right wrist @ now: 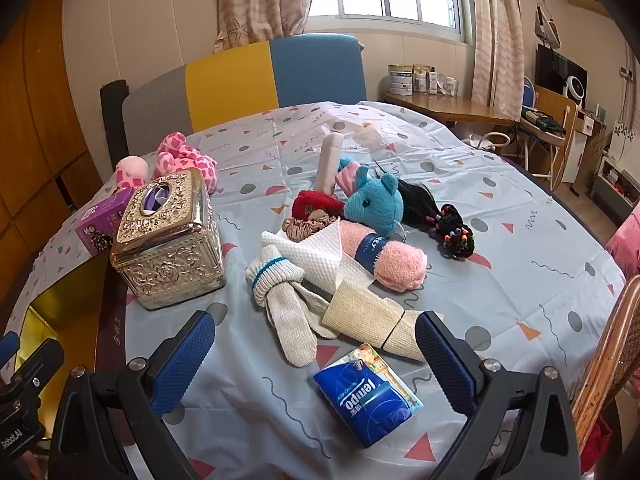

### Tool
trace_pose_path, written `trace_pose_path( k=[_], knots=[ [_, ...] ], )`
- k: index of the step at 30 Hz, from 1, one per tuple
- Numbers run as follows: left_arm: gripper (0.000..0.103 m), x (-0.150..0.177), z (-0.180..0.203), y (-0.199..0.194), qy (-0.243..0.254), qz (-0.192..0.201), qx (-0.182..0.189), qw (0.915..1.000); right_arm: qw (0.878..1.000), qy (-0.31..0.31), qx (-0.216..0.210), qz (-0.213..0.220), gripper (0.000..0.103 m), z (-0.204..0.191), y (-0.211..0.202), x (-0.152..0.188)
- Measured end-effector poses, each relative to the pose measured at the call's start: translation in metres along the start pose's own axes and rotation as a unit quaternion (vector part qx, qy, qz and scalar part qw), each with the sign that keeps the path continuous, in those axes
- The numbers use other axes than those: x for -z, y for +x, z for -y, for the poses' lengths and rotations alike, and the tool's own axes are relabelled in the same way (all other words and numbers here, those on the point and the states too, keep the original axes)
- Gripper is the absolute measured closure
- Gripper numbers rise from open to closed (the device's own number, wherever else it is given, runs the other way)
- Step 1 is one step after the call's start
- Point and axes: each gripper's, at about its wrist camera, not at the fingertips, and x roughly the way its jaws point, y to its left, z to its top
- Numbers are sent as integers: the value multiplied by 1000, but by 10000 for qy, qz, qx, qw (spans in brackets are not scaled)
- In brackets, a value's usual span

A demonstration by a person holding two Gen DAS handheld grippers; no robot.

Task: Organize soft objects

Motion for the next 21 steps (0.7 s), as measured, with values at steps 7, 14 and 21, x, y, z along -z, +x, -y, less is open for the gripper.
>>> trace_pose_path(
  k=[7, 14, 21],
  knots=[
    [0, 3, 4, 0, 51, -27, 40, 10000, 9999, 77, 62, 62, 1, 10, -4, -2],
    [0, 4, 10, 3, 161, -98, 133, 9997, 9998, 130, 93, 113, 1, 17, -8, -7],
    [0, 6, 16, 6, 241, -154, 125, 9995, 9996, 190, 149, 152, 1, 27, -10, -11]
  ],
)
